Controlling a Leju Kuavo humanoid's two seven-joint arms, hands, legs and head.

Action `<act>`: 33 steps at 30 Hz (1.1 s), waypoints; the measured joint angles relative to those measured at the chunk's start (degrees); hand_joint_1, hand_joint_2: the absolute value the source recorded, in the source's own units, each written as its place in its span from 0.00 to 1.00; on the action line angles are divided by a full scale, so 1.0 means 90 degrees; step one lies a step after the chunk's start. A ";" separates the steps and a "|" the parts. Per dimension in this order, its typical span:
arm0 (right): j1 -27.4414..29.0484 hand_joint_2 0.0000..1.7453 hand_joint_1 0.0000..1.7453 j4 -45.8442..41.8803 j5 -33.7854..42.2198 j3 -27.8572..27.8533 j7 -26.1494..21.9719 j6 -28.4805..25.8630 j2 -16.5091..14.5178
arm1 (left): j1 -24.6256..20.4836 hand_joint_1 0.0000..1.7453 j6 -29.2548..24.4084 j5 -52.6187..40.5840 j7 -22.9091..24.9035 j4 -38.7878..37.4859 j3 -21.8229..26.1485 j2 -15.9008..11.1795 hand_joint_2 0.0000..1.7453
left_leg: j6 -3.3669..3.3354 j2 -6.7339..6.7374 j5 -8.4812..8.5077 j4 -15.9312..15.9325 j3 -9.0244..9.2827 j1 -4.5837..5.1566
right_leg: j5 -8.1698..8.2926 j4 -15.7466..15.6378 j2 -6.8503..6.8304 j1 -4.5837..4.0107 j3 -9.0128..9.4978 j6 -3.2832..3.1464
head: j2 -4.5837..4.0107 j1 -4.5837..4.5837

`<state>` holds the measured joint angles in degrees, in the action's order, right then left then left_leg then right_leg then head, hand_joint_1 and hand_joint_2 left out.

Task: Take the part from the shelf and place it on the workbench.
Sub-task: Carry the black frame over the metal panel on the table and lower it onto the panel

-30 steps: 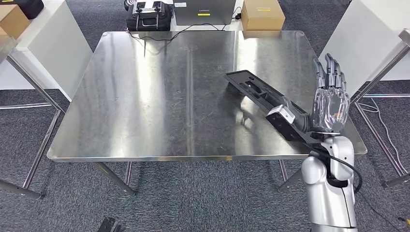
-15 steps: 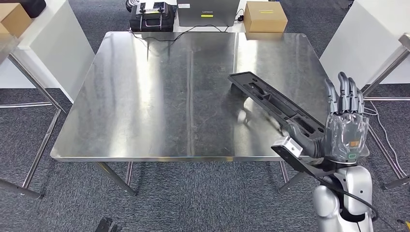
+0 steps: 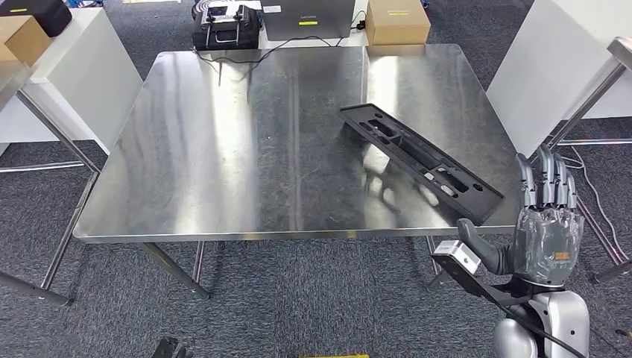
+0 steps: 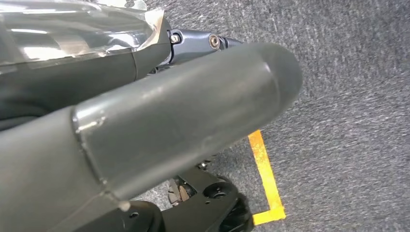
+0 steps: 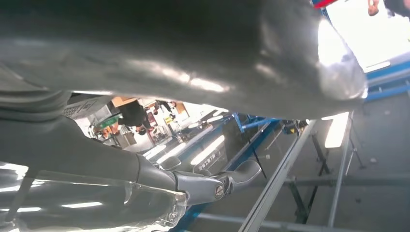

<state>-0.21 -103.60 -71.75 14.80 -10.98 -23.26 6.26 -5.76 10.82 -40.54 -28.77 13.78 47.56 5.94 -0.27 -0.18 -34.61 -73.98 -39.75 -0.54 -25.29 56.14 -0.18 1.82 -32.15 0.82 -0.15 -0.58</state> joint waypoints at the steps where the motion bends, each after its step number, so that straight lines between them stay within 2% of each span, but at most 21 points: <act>1: 0.0030 0.00 0.00 0.0000 0.0010 -0.0012 -0.0014 0.0006 -0.0009 | 0.0001 0.00 -0.0001 0.0000 -0.0001 -0.0001 0.0000 0.0000 0.00 | 0.0010 0.0001 0.0112 0.0186 0.0180 -0.0021 | 0.0018 0.0003 0.0000 0.0006 -0.0019 0.0017 | 0.0000 -0.0001; 4: 0.0057 0.00 0.00 -0.0026 0.0041 -0.0069 -0.0083 0.0033 -0.0041 | -0.0008 0.00 -0.0008 -0.0001 -0.0005 -0.0001 -0.0001 -0.0002 0.00 | 0.0000 -0.0012 0.0552 0.1497 0.1046 -0.0054 | 0.0067 0.0021 0.0003 0.0006 -0.0052 0.0089 | 0.0000 0.0001; 6: 0.0058 0.00 0.00 -0.0064 0.0064 -0.0098 -0.0124 0.0047 -0.0055 | -0.0005 0.00 -0.0004 0.0005 -0.0004 -0.0002 -0.0001 -0.0005 0.00 | -0.0045 -0.0033 0.0622 0.1878 0.1246 -0.0030 | 0.0117 0.0032 0.0004 -0.0018 -0.0077 0.0167 | 0.0000 0.0005; 9: 0.0075 0.00 0.00 -0.0093 0.0142 -0.0125 -0.0185 0.0069 -0.0061 | 0.0010 0.00 0.0009 0.0044 0.0054 -0.0018 0.0008 -0.0044 0.00 | -0.0191 -0.0026 0.0719 0.1890 0.1150 0.0006 | 0.0120 0.0086 0.0006 -0.0020 -0.0156 0.0275 | 0.0000 0.0020; 11: 0.0086 0.00 0.00 -0.0116 0.0249 -0.0165 -0.0270 0.0098 -0.0054 | 0.0023 0.00 -0.0031 0.0106 0.0166 -0.0036 0.0053 -0.0122 0.00 | -0.0325 -0.0003 0.0821 0.1911 0.1049 0.0014 | -0.0228 0.0541 0.0009 -0.0011 -0.0387 0.0239 | 0.0000 0.0046; 13: 0.0106 0.00 0.00 -0.0135 0.0344 -0.0195 -0.0356 0.0121 -0.0042 | 0.0052 0.00 -0.0107 0.0181 0.0269 -0.0058 0.0131 -0.0210 0.00 | -0.0395 0.0018 0.0912 0.1905 0.0923 0.0044 | -0.0718 0.1393 0.0012 -0.0018 -0.0700 0.0180 | 0.0000 0.0069; 14: 0.0130 0.00 0.00 -0.0138 0.0384 -0.0202 -0.0403 0.0123 -0.0035 | 0.0070 0.00 -0.0153 0.0214 0.0307 -0.0072 0.0175 -0.0250 0.00 | -0.0409 0.0025 0.0960 0.1902 0.0857 0.0066 | -0.0866 0.1755 0.0012 -0.0023 -0.0790 0.0186 | 0.0000 0.0068; 15: 0.0160 0.00 0.00 -0.0138 0.0414 -0.0204 -0.0444 0.0119 -0.0028 | 0.0086 0.00 -0.0201 0.0243 0.0341 -0.0084 0.0217 -0.0286 0.00 | -0.0417 0.0029 0.1008 0.1899 0.0794 0.0089 | -0.0910 0.1928 0.0012 -0.0033 -0.0778 0.0210 | 0.0000 0.0069; 16: 0.0189 0.00 0.00 -0.0138 0.0447 -0.0205 -0.0490 0.0110 -0.0023 | 0.0099 0.00 -0.0258 0.0276 0.0383 -0.0100 0.0262 -0.0321 0.00 | -0.0422 0.0028 0.1057 0.1897 0.0733 0.0115 | -0.0862 0.1876 0.0012 -0.0045 -0.0648 0.0245 | 0.0000 0.0067; 17: 0.0207 0.00 0.00 -0.0140 0.0489 -0.0202 -0.0537 0.0098 -0.0020 | 0.0107 0.00 -0.0332 0.0303 0.0441 -0.0115 0.0308 -0.0352 0.00 | -0.0421 0.0023 0.1104 0.1895 0.0679 0.0138 | -0.0735 0.1538 0.0012 -0.0060 -0.0376 0.0268 | 0.0000 0.0066; 19: 0.0205 0.00 0.00 -0.0157 0.0584 -0.0192 -0.0601 0.0075 -0.0010 | 0.0109 0.00 -0.0464 0.0351 0.0574 -0.0145 0.0395 -0.0396 0.00 | -0.0399 0.0013 0.1188 0.1888 0.0602 0.0172 | -0.0548 0.0550 0.0009 -0.0117 0.0298 0.0224 | 0.0000 0.0063; 20: 0.0196 0.00 0.00 -0.0171 0.0638 -0.0186 -0.0624 0.0068 0.0003 | 0.0108 0.00 -0.0525 0.0365 0.0647 -0.0159 0.0433 -0.0420 0.00 | -0.0373 0.0011 0.1233 0.1888 0.0580 0.0180 | -0.0502 0.0173 0.0005 -0.0151 0.0535 0.0181 | 0.0000 0.0058; 21: 0.0184 0.00 0.00 -0.0188 0.0691 -0.0182 -0.0641 0.0064 0.0024 | 0.0107 0.00 -0.0574 0.0375 0.0720 -0.0172 0.0466 -0.0442 0.00 | -0.0341 0.0012 0.1274 0.1887 0.0567 0.0181 | -0.0501 -0.0022 0.0003 -0.0179 0.0629 0.0139 | 0.0000 0.0060; 24: 0.0139 0.00 0.00 -0.0230 0.0868 -0.0168 -0.0691 0.0061 0.0107 | 0.0107 0.00 -0.0705 0.0379 0.0843 -0.0212 0.0560 -0.0511 0.00 | -0.0223 0.0003 0.1381 0.1891 0.0534 0.0160 | -0.0400 -0.0117 -0.0002 -0.0167 0.0552 0.0025 | 0.0000 0.0066; 25: 0.0114 0.00 0.00 -0.0234 0.0873 -0.0154 -0.0696 0.0068 0.0121 | 0.0114 0.00 -0.0699 0.0365 0.0698 -0.0221 0.0581 -0.0531 0.00 | -0.0186 -0.0011 0.1306 0.1831 0.0483 0.0158 | -0.0336 -0.0140 -0.0009 -0.0138 0.0517 -0.0035 | 0.0000 0.0060; 26: 0.0103 0.00 0.00 -0.0236 0.0793 -0.0142 -0.0656 0.0055 0.0122 | 0.0123 0.00 -0.0600 0.0311 0.0444 -0.0228 0.0587 -0.0546 0.00 | -0.0146 -0.0025 0.1097 0.1661 0.0398 0.0153 | -0.0258 -0.0163 -0.0017 -0.0106 0.0469 -0.0092 | 0.0000 0.0053; 28: 0.0174 0.00 0.00 -0.0227 0.0463 -0.0148 -0.0474 -0.0035 0.0100 | 0.0155 0.00 -0.0182 0.0111 -0.0067 -0.0234 0.0550 -0.0559 0.00 | -0.0072 -0.0035 0.0439 0.0980 0.0166 0.0121 | -0.0108 -0.0168 -0.0044 -0.0088 0.0325 -0.0148 | 0.0000 0.0039; 29: 0.0248 0.00 0.00 -0.0223 0.0307 -0.0171 -0.0376 -0.0101 0.0086 | 0.0180 0.00 0.0063 0.0005 -0.0192 -0.0234 0.0512 -0.0551 0.00 | -0.0032 -0.0031 0.0163 0.0547 0.0065 0.0092 | -0.0037 -0.0158 -0.0054 -0.0087 0.0240 -0.0147 | 0.0000 0.0033; 30: 0.0314 0.00 0.00 -0.0219 0.0218 -0.0195 -0.0319 -0.0148 0.0075 | 0.0213 0.00 0.0236 -0.0062 -0.0230 -0.0233 0.0477 -0.0540 0.00 | 0.0003 -0.0027 0.0043 0.0219 0.0025 0.0059 | 0.0028 -0.0146 -0.0064 -0.0081 0.0147 -0.0131 | 0.0000 0.0032; 32: 0.0376 0.00 0.00 -0.0213 0.0182 -0.0233 -0.0299 -0.0170 0.0059 | 0.0287 0.00 0.0398 -0.0112 -0.0239 -0.0233 0.0426 -0.0492 0.00 | 0.0062 -0.0011 0.0201 0.0118 0.0212 -0.0019 | 0.0142 -0.0102 -0.0065 -0.0060 -0.0039 -0.0083 | 0.0000 0.0025; 33: 0.0383 0.00 0.00 -0.0212 0.0182 -0.0245 -0.0303 -0.0148 0.0049 | 0.0310 0.00 0.0425 -0.0117 -0.0240 -0.0232 0.0414 -0.0473 0.00 | 0.0089 -0.0004 0.0389 0.0436 0.0485 -0.0059 | 0.0184 -0.0063 -0.0062 -0.0044 -0.0129 -0.0045 | 0.0000 0.0026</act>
<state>3.24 -105.51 -70.11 12.60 -13.70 -24.59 6.70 -2.97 14.64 -41.60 -30.93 11.69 51.29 1.68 0.53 -0.21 -31.11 -70.05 -35.38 -1.07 -23.63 55.58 -0.74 1.43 -33.31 0.42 -0.15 -0.35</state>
